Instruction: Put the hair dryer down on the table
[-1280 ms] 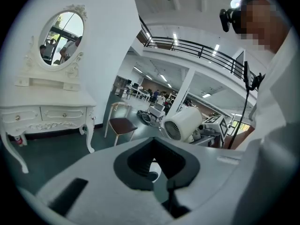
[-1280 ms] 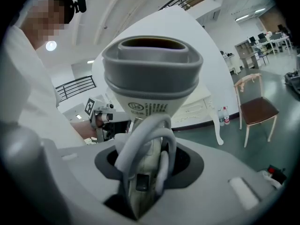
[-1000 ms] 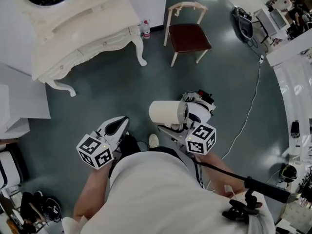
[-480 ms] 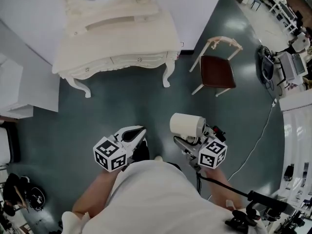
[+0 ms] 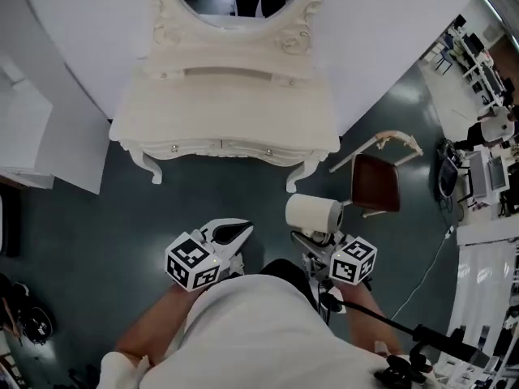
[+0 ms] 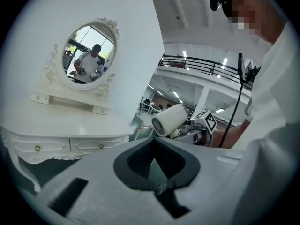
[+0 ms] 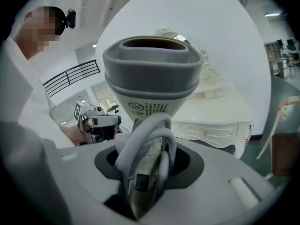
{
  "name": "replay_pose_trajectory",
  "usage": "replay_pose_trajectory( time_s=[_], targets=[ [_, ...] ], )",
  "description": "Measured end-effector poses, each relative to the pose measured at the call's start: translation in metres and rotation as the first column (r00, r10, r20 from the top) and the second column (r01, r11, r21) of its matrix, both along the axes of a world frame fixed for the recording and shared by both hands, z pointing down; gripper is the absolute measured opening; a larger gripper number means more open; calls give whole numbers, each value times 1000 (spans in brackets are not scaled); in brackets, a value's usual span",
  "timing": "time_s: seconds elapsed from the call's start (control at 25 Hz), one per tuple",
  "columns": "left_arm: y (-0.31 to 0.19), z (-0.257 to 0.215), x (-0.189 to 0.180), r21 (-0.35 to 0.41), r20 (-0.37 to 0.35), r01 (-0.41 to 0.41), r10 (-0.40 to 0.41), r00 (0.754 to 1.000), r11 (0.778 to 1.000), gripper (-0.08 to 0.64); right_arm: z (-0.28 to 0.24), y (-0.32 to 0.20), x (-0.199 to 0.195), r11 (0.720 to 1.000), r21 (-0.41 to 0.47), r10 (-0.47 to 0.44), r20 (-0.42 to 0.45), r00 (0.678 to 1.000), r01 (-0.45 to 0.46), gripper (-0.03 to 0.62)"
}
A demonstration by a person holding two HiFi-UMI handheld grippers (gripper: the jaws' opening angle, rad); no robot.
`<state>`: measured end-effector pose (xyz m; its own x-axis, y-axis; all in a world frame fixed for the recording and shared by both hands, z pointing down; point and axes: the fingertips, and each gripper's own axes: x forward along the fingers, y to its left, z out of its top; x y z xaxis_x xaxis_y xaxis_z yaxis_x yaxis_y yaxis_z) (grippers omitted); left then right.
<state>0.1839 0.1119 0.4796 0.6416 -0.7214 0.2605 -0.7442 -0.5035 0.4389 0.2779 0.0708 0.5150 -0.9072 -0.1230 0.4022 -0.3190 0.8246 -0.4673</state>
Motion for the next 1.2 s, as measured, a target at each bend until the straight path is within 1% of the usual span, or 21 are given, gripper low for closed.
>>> replay_pose_trajectory(
  time_s=[0.16, 0.36, 0.52, 0.64, 0.72, 0.76, 0.92, 1.12, 1.2],
  targets=[
    [-11, -5, -52, 5, -14, 124, -124, 992, 992, -6, 1, -20, -65, 992, -17, -123, -4, 992, 123, 176],
    [-30, 3, -109, -26, -17, 253, -253, 967, 967, -6, 10, -57, -143, 963, -22, -268, -4, 964, 267, 176],
    [-60, 8, -153, -39, 31, 308, -307, 951, 951, -6, 23, -108, -213, 933, -27, -360, 7, 933, 360, 176],
    [-96, 2, -181, -57, 40, 352, -350, 936, 934, -6, 31, -157, -266, 911, -47, -410, 13, 912, 410, 176],
    [-121, -7, -199, -59, 49, 382, -379, 924, 922, -6, 37, -189, -299, 892, -52, -449, 2, 894, 448, 176],
    [-134, -11, -209, -60, 53, 399, -396, 917, 915, -6, 41, -203, -316, 881, -52, -471, -7, 882, 470, 176],
    [-177, -17, -248, -74, 60, 482, -478, 876, 873, -6, 65, -253, -379, 835, -54, -550, -62, 833, 548, 176],
    [-212, -18, -281, -69, 57, 525, -522, 851, 848, -6, 111, -296, -446, 795, -73, -606, -129, 785, 602, 176],
    [-218, -15, -289, -72, 64, 523, -520, 852, 849, -6, 132, -305, -466, 789, -91, -613, -166, 772, 607, 176]
  ],
)
